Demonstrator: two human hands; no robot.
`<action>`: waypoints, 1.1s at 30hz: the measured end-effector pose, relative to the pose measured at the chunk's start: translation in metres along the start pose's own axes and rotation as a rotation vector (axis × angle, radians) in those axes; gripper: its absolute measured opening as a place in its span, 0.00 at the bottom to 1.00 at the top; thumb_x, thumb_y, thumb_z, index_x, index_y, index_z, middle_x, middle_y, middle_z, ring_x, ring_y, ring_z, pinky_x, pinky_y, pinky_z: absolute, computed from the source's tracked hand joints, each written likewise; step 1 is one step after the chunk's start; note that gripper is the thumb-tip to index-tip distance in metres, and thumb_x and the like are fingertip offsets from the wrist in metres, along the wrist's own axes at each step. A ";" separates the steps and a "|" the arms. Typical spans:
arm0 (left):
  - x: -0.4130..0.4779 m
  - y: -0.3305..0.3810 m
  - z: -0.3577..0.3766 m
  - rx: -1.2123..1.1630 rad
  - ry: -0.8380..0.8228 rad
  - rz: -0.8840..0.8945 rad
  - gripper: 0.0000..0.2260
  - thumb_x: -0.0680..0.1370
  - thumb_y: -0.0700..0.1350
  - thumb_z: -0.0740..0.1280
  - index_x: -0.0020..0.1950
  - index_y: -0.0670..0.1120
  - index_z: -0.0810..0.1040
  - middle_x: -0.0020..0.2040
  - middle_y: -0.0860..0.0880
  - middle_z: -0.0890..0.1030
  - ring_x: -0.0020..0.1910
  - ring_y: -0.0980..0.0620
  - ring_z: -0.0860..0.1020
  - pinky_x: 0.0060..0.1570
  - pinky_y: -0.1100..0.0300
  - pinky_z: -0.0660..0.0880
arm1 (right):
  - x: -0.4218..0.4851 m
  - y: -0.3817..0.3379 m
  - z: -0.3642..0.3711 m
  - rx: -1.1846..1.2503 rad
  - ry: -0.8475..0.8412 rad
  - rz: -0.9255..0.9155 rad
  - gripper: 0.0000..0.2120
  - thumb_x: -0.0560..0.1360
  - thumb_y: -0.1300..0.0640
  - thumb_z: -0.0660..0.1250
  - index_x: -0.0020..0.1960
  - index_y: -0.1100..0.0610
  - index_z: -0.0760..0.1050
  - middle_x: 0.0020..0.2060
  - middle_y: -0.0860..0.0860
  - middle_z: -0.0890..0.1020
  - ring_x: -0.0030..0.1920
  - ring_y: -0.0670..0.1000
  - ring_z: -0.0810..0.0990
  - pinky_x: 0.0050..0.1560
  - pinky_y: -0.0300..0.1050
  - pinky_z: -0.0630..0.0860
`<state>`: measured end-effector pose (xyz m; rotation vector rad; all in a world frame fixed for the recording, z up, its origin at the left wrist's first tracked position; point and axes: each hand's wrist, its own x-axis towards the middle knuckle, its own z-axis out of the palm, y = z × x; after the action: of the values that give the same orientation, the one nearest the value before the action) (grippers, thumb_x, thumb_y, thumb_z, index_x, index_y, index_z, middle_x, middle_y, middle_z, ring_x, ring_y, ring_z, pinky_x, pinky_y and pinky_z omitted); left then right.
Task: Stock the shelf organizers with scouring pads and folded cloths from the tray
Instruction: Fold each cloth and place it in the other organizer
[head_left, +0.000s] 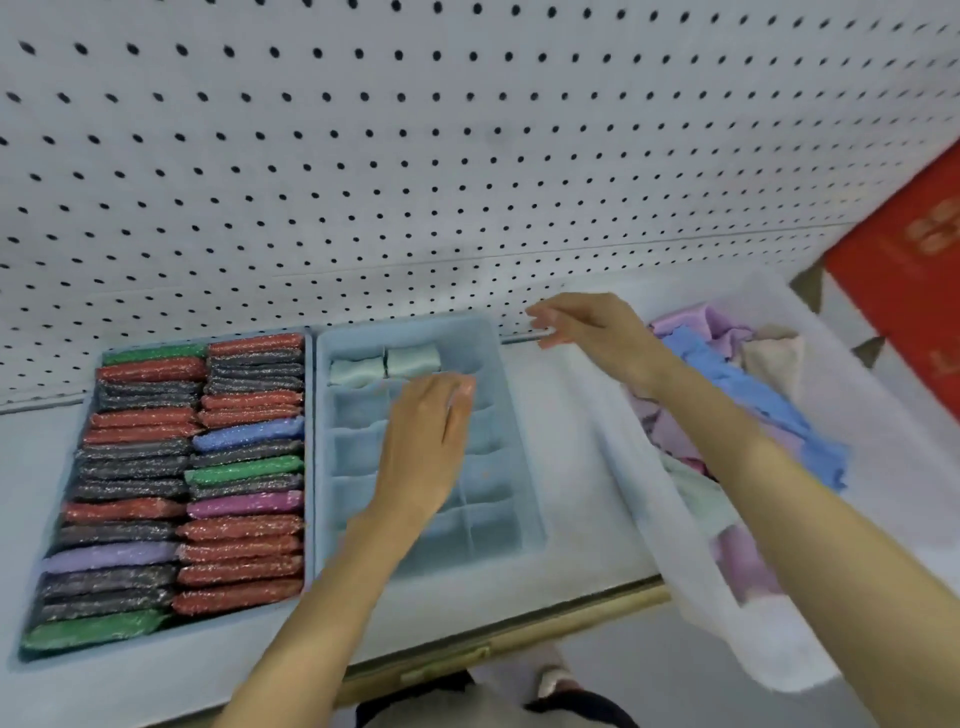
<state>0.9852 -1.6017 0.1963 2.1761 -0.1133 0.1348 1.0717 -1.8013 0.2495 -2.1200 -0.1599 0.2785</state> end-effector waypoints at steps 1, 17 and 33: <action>0.001 0.019 0.017 -0.071 -0.048 0.004 0.23 0.79 0.56 0.51 0.56 0.43 0.79 0.51 0.50 0.79 0.52 0.53 0.73 0.52 0.66 0.64 | -0.017 0.009 -0.019 0.069 0.061 0.018 0.08 0.80 0.61 0.61 0.54 0.59 0.79 0.47 0.54 0.82 0.42 0.46 0.83 0.51 0.40 0.78; -0.028 0.114 0.185 -0.041 -0.039 -0.018 0.23 0.79 0.58 0.47 0.58 0.48 0.77 0.54 0.56 0.78 0.57 0.59 0.70 0.57 0.68 0.65 | -0.149 0.179 -0.116 -0.151 -0.238 0.244 0.11 0.70 0.49 0.73 0.47 0.55 0.78 0.42 0.49 0.81 0.41 0.49 0.77 0.49 0.48 0.75; -0.072 0.152 0.182 -0.179 0.492 -0.376 0.22 0.78 0.58 0.50 0.53 0.48 0.80 0.53 0.56 0.81 0.55 0.63 0.76 0.54 0.72 0.67 | -0.118 0.182 -0.067 -0.543 -0.268 -0.061 0.09 0.73 0.49 0.67 0.43 0.55 0.76 0.44 0.54 0.75 0.47 0.56 0.74 0.44 0.46 0.68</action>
<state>0.9034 -1.8354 0.2062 1.8893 0.5385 0.4202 0.9756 -1.9792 0.1460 -2.5987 -0.5034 0.5301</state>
